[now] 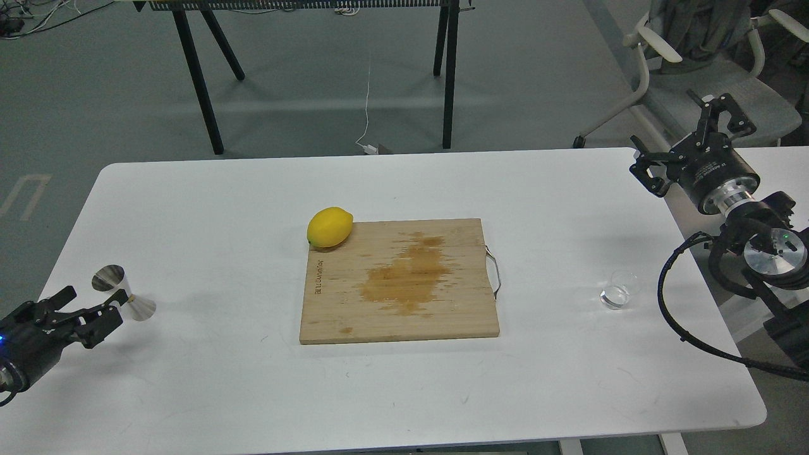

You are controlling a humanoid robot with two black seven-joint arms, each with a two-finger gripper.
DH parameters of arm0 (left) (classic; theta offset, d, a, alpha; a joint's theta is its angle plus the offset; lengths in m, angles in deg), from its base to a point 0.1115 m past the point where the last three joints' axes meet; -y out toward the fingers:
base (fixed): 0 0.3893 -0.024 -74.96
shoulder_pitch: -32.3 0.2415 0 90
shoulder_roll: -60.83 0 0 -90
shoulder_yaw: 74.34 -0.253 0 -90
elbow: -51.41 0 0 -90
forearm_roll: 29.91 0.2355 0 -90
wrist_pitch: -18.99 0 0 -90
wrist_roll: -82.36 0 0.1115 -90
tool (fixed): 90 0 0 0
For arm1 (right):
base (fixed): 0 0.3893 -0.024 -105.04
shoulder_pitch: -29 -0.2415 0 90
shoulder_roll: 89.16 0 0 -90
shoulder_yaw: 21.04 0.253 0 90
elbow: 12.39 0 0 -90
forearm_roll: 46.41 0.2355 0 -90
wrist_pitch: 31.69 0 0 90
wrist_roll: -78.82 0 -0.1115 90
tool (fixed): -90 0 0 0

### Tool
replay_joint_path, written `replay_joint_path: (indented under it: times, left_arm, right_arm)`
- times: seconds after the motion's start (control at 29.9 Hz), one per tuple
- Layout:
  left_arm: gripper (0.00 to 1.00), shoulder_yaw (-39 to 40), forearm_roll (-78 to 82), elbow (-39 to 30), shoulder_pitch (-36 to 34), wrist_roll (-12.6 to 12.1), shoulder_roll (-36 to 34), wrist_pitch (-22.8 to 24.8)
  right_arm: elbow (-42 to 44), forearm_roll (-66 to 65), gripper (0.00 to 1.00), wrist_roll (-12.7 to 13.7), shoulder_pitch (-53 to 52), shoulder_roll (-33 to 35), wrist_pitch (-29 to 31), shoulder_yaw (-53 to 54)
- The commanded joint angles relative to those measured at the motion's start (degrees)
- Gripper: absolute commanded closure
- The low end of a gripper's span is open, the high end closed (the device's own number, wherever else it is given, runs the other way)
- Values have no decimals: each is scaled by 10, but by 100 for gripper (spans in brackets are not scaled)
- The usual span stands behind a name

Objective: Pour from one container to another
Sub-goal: 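Close the left gripper around the metal jigger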

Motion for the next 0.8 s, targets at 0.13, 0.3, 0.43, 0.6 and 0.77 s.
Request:
replay_joint_path:
  times: [0.13,0.3,0.43,0.6,0.77]
  left_arm:
    - [2,0,1,15,-6,0,18,0]
    - [4,0,1,33,-12,0,33,0]
    - [4,-1,6,37,-17,0,43,0]
    - [6,-1,12,65,-27,0,64,0]
    - [10,-1,27,85,-40,0,79,0]
  right_arm:
    - [0,-1,1,0,0,1,0,0]
    - [0,-1,1,0,0,1,0,0]
    - [0,-1,1,0,0,1,0,0]
    - [0,-1,1,0,0,1,0,0]
    - [1,-1,1,1,0,1,0,0]
